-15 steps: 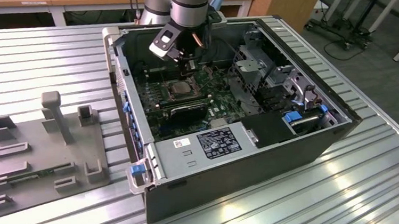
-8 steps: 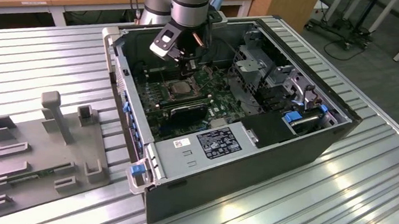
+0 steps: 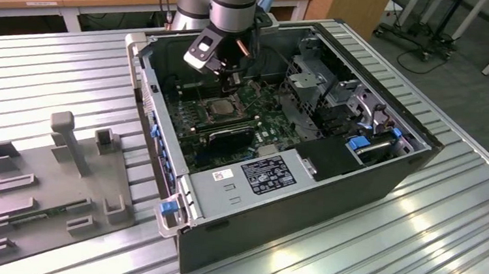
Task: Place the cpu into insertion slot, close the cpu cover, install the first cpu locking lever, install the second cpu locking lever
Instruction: 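Close the cpu cover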
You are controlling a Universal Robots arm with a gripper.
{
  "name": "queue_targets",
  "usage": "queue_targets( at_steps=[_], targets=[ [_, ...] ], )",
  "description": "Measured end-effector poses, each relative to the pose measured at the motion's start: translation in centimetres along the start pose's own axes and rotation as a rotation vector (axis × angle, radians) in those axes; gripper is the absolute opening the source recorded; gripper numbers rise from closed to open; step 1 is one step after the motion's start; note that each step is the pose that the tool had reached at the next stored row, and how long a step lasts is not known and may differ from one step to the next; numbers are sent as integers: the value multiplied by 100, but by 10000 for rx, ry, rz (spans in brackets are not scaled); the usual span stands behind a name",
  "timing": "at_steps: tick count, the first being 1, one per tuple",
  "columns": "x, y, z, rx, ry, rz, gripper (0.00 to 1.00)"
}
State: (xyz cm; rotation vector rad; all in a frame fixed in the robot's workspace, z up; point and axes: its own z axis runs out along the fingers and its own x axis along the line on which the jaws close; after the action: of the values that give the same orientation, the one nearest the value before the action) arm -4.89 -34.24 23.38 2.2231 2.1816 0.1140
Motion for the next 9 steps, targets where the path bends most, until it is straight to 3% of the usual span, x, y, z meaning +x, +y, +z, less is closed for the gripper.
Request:
queue_targets(
  at_steps=[9],
  targets=[
    [3, 5, -58, 0, -1, -2, 10]
  ],
)
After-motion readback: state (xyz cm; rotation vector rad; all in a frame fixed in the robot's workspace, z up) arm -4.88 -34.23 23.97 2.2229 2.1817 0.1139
